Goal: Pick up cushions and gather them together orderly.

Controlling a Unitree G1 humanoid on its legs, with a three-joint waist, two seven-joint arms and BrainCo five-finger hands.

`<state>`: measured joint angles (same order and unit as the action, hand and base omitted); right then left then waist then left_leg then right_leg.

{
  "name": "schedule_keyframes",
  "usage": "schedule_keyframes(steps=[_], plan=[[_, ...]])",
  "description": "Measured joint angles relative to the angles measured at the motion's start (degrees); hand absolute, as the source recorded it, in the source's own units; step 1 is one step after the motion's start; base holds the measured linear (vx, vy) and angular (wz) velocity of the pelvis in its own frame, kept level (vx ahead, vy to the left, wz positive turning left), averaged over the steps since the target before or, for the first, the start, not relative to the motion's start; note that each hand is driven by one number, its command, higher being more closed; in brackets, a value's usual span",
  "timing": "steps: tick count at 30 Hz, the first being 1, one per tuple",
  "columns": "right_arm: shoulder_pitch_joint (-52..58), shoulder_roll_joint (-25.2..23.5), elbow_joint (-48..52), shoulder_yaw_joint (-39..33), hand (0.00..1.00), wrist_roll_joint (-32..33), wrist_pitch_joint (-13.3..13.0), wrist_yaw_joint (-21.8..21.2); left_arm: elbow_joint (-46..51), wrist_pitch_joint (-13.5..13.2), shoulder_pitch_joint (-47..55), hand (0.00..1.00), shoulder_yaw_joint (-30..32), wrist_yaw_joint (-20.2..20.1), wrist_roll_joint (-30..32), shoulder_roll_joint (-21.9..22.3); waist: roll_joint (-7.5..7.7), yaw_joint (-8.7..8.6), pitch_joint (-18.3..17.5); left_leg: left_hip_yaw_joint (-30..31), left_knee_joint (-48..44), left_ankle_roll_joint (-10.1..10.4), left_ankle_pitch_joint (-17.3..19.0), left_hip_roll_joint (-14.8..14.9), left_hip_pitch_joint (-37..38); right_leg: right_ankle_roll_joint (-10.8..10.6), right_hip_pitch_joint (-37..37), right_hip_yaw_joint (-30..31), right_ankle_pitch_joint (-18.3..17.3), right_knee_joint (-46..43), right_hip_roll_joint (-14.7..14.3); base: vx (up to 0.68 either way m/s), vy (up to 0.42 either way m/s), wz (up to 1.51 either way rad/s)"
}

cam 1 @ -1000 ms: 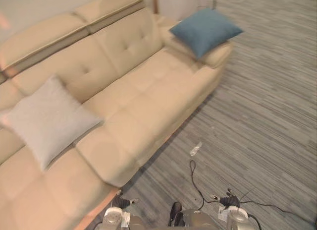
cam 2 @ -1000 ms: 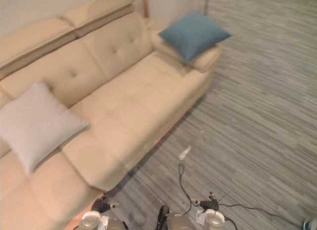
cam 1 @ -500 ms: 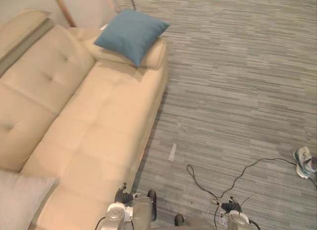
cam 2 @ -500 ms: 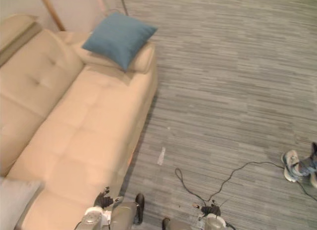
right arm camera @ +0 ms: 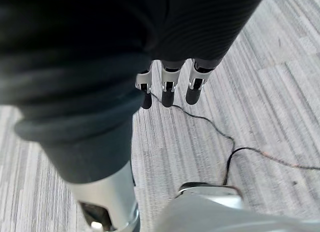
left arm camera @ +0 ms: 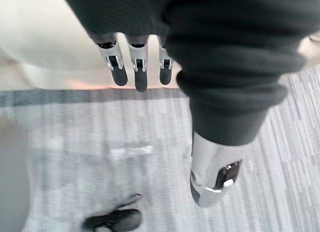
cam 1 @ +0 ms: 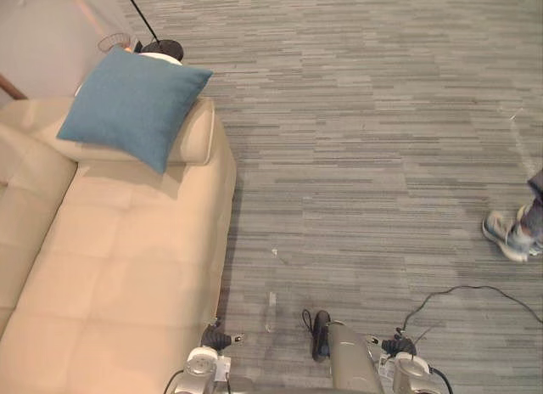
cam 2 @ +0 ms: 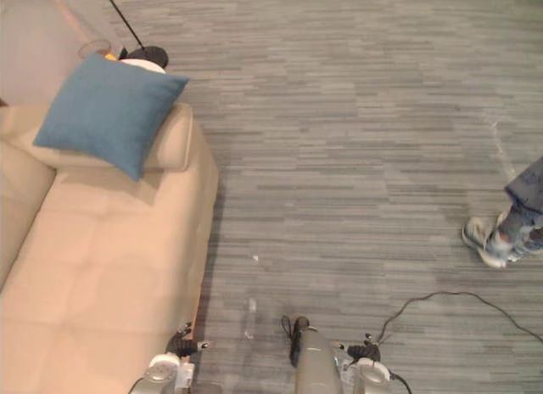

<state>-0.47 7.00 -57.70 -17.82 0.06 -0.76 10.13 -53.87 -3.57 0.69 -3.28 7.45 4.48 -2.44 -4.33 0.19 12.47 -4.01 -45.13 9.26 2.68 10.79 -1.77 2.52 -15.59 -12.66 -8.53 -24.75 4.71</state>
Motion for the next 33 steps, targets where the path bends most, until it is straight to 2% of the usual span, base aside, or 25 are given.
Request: schedule_keyframes(steps=[1, 2, 3, 6, 7, 8, 9, 10, 11, 12, 13, 14, 15, 16, 17, 19, 20, 22, 24, 26, 27, 28, 29, 31, 33], plan=[[0.35, -0.18, -0.22, -0.07, 0.00, 0.04, 0.08, 0.05, -0.40, -0.06, 0.06, 0.00, 0.04, -0.03, 0.00, -0.01, 0.08, 0.39, 0.23, -2.35, -8.17, -2.02, 4.42, 1.51, -3.16, 0.32, 5.34, -0.14, -0.19, 3.49, -0.79, 0.56, -0.192, 0.10], [0.37, -0.27, -0.43, -0.25, 0.00, 0.06, 0.05, 0.07, -0.15, -0.04, 0.27, 0.00, 0.18, -0.13, -0.01, -0.09, 0.39, 0.62, 0.39, -3.80, -10.60, -2.92, 6.78, 1.66, -4.90, 0.32, 8.52, -0.38, -0.20, 5.63, -0.85, 0.52, -0.133, 0.00], [0.35, -0.42, -0.60, -0.59, 0.00, 0.07, 0.04, 0.10, 0.57, -0.55, 0.08, 0.00, 0.14, -0.06, -0.03, -0.15, 1.50, 0.79, 0.64, -6.71, -10.45, -3.94, 9.36, 1.21, -7.86, 0.32, 12.36, -0.35, -0.19, 8.69, -0.54, 0.41, -0.077, 0.01], [-0.75, -0.17, -0.55, -2.55, 0.00, 0.12, -0.29, 0.83, 1.65, -1.09, 0.00, 0.00, 0.08, -0.08, -0.07, 0.15, 1.16, 1.47, 0.54, -10.24, 3.63, -5.08, 11.53, -1.75, -14.30, 0.19, 17.85, 0.01, -0.12, 14.17, 0.05, 0.33, 0.013, -0.10], [-0.83, -0.25, -0.57, -2.84, 0.00, 0.15, -0.28, 1.09, 1.67, -1.07, -0.19, 0.00, 0.06, -0.07, -0.05, 0.23, 0.93, 1.90, 0.48, -10.35, 15.16, -4.51, 10.08, -3.80, -15.38, -0.13, 19.86, 0.00, -0.17, 16.45, 0.32, 0.44, 0.113, -0.07], [-0.80, -0.15, -0.56, -2.97, 0.00, 0.14, -0.28, 1.19, 1.53, -1.03, -0.05, 0.00, -0.09, -0.10, -0.05, 0.44, 0.36, 2.24, 0.15, -10.17, 28.62, -3.63, 4.99, -5.37, -15.13, -1.84, 22.54, -0.33, -0.33, 19.39, 0.05, 0.37, 0.100, -0.04], [-0.59, -0.10, -0.56, -2.95, 0.00, 0.14, -0.27, 1.20, 1.46, -0.99, 0.11, 0.00, -0.23, -0.10, -0.05, 0.63, -0.24, 2.48, -0.18, -10.04, 32.70, -3.11, 2.91, -5.48, -15.25, -2.45, 23.57, -0.38, -0.44, 20.53, -0.47, 0.48, 0.214, -0.10], [0.07, -0.18, -0.70, -2.89, 0.00, 0.14, -0.22, 1.26, 1.48, -1.09, 0.22, 0.00, -0.51, -0.11, -0.04, 0.78, -1.19, 3.20, -0.51, -9.41, 35.45, -5.29, -1.45, -4.95, -15.65, -4.34, 25.77, -0.47, -1.73, 22.18, -1.56, 0.45, 0.242, -0.17], [0.13, -1.05, -0.85, -2.31, 0.00, 0.08, -0.02, 1.21, 1.53, -0.99, 0.23, 0.00, -0.31, -0.11, -0.05, 0.50, -0.26, 3.53, -0.85, -8.80, 33.01, -7.61, -4.56, -5.91, -15.77, -4.68, 27.04, -0.36, -3.90, 22.06, -0.51, 0.54, 0.271, -0.10], [0.06, -1.75, -0.84, -2.12, 0.00, 0.07, -0.02, 1.18, 1.60, -1.03, 0.21, 0.00, -0.31, -0.10, -0.05, 0.02, 0.96, 3.48, -1.37, -8.54, 31.37, -9.27, -3.34, -7.35, -16.41, -5.02, 27.16, -0.28, -5.41, 21.17, 0.71, 0.39, 0.146, 0.13], [0.56, -2.39, -1.03, -2.12, 0.00, 0.04, -0.06, 1.12, 1.58, -0.99, -0.13, 0.00, -0.17, -0.14, -0.11, -0.92, 2.84, 2.98, -1.88, -8.35, 27.88, -10.71, 0.04, -9.11, -17.61, -5.05, 26.13, 0.39, -6.91, 16.52, 2.56, 0.50, 0.135, 0.21], [0.43, -2.24, -1.49, -2.13, 0.00, 0.02, -0.08, 1.04, 1.61, -1.01, -0.15, 0.00, -0.06, -0.14, -0.24, -0.86, 2.96, 3.13, -1.92, -8.68, 25.51, -11.28, 3.19, -9.28, -17.20, -5.28, 22.58, 2.37, -7.38, 7.01, 3.86, 0.51, 0.152, 0.13], [0.41, -2.28, -1.74, -2.12, 0.00, -0.02, -0.06, 0.98, 1.56, -1.00, -0.14, 0.00, -0.06, -0.18, -0.40, -0.98, 3.14, 3.10, -1.90, -8.96, 25.16, -10.94, 4.00, -9.38, -16.49, -6.32, 20.92, 3.06, -7.09, 2.10, 4.53, 0.61, 0.210, -0.01], [0.41, -2.62, -1.86, -1.97, 0.00, -0.05, -0.02, 0.77, 1.44, -0.77, 0.06, 0.00, -0.10, -0.20, -0.87, -1.29, 3.79, 3.16, -1.91, -8.95, 24.82, -11.28, 6.19, -10.15, -14.20, -11.38, 16.20, 4.74, -4.71, -10.31, 6.19, 0.51, 0.169, 0.01], [0.44, -2.68, -1.88, -1.62, 0.00, -0.07, -0.01, 0.44, 1.37, -0.37, 0.48, 0.00, -0.09, -0.23, -1.23, -1.65, 4.22, 2.97, -1.86, -8.72, 24.99, -11.59, 7.92, -10.79, -11.09, -13.36, 12.86, 5.40, -4.98, -20.00, 7.15, 0.52, 0.141, 0.01], [0.69, -2.51, -1.86, -1.26, 0.00, -0.06, -0.02, -0.06, 1.38, 0.10, 1.28, 0.00, -0.72, -0.20, -1.27, -2.26, 4.27, 2.80, -1.85, -7.89, 27.61, -11.76, 9.26, -11.57, -4.35, -11.10, 9.67, 2.93, -7.83, -27.14, 7.92, 0.47, 0.067, 0.11], [0.78, -2.42, -1.82, -0.90, 0.00, -0.06, -0.06, -0.08, 1.38, 0.11, 1.49, 0.00, -1.05, -0.16, -1.30, -2.43, 4.17, 2.46, -1.96, -7.38, 28.67, -11.77, 9.31, -11.64, -2.69, -10.12, 9.00, 1.66, -8.71, -26.69, 7.78, 0.59, 0.002, 0.39], [0.27, -2.08, -1.72, 0.15, 0.00, -0.06, -0.25, -0.16, 1.51, 0.10, 0.58, 0.00, -1.13, -0.06, -1.43, -2.27, 3.20, 1.76, -1.84, -4.53, 32.27, -11.77, 9.28, -10.68, 1.88, -6.68, 3.57, -0.86, -11.13, -18.22, 4.82, 0.51, -0.068, 0.63], [-0.02, -1.89, -1.42, 0.05, 0.00, 0.08, -0.29, -0.28, 1.84, 0.05, -0.61, 0.00, -1.13, -0.04, -2.22, -1.74, 2.07, 1.46, -1.31, -2.38, 33.05, -11.75, 9.29, -9.17, 3.33, -6.58, -0.48, 0.16, -9.91, -8.12, 2.80, 0.46, -0.163, 0.71], [0.35, -1.57, -0.53, 0.11, 0.00, 0.02, -0.28, -0.24, 2.28, -0.02, -0.48, 0.00, -1.13, -0.05, -2.37, -1.66, 2.49, 0.11, -1.16, 0.75, 33.26, -9.83, 10.43, -8.37, 5.60, -7.67, -2.22, 6.54, -0.75, 6.49, 2.00, 0.43, -0.228, 0.96], [0.97, -1.68, -0.29, 0.11, 0.00, 0.02, -0.30, -0.24, 2.21, -0.03, -0.16, 0.00, -1.11, -0.04, -2.37, -1.75, 3.19, -0.21, -1.35, 1.78, 33.00, -7.75, 11.74, -8.48, 6.66, -8.35, -1.97, 9.24, 3.79, 10.65, 2.41, 0.46, -0.329, 0.82], [1.33, -1.71, -0.23, 0.11, 0.00, 0.02, -0.31, -0.23, 2.15, -0.04, 0.00, 0.00, -1.11, -0.05, -2.37, -1.84, 3.46, -0.25, -1.29, 2.44, 32.79, -6.67, 12.60, -8.37, 7.24, -9.00, -1.79, 10.23, 7.29, 11.22, 2.47, 0.45, -0.333, 0.64], [1.67, -1.19, -0.48, 0.02, 0.00, 0.04, -0.25, -0.26, 0.90, 0.03, -0.09, 0.00, -0.99, 0.05, -2.36, -1.08, 2.07, -0.14, -1.02, 4.54, 32.20, -5.36, 14.61, -6.81, 8.63, -6.51, -1.64, 9.63, 9.25, 7.03, 1.12, 0.42, -0.327, 0.43], [1.52, -1.26, 0.57, -0.11, 0.00, 0.05, -0.61, -0.31, 0.61, -0.27, 0.97, 0.00, -1.00, -0.12, -2.35, 0.00, 1.01, 0.02, -1.56, 6.41, 27.96, -4.67, 14.17, -4.92, 7.51, -4.51, -2.56, 7.46, 2.53, 0.72, 0.61, 0.39, -0.330, 0.56], [1.94, -1.93, 0.55, -0.86, 0.00, 0.13, -0.64, -0.38, 0.29, -0.30, 0.89, 0.00, -0.81, -0.23, -2.35, 1.16, 1.06, -0.15, -1.46, 7.00, 16.43, -1.58, 12.39, -3.30, 2.44, -2.82, 0.01, 3.78, -0.98, -1.00, 0.99, 0.30, -0.296, 0.80]])
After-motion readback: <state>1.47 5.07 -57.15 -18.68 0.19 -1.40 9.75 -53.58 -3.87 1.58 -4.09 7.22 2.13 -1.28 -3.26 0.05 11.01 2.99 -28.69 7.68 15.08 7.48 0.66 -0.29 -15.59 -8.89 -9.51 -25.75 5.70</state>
